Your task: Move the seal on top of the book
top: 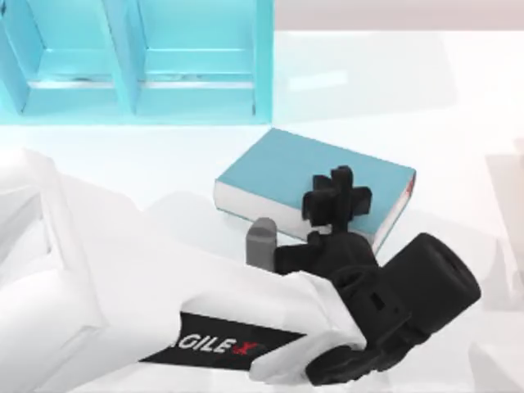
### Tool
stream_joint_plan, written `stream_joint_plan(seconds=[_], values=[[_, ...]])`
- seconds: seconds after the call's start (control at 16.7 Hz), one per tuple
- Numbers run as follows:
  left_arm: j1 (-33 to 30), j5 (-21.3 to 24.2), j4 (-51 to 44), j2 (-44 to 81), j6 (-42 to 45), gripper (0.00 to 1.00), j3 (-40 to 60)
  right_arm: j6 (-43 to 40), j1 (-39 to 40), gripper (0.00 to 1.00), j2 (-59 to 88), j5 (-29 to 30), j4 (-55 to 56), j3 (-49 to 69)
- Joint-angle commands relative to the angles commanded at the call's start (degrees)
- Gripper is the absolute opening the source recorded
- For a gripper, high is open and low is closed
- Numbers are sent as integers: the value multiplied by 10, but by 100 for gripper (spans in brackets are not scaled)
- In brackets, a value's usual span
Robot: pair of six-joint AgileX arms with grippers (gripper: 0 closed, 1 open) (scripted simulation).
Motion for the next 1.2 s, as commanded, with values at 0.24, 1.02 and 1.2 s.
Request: stream_joint_plan(seconds=[0.24, 1.02, 1.2], values=[[0, -1, -4, 2, -4, 0, -1, 0, 0, 100, 0, 0, 0, 0], [0, 0, 60, 46, -3, 15, -20, 0, 0, 100, 0, 0, 0, 0], [0, 0, 60, 46, -3, 38, -20, 0, 0, 100, 0, 0, 0, 0]])
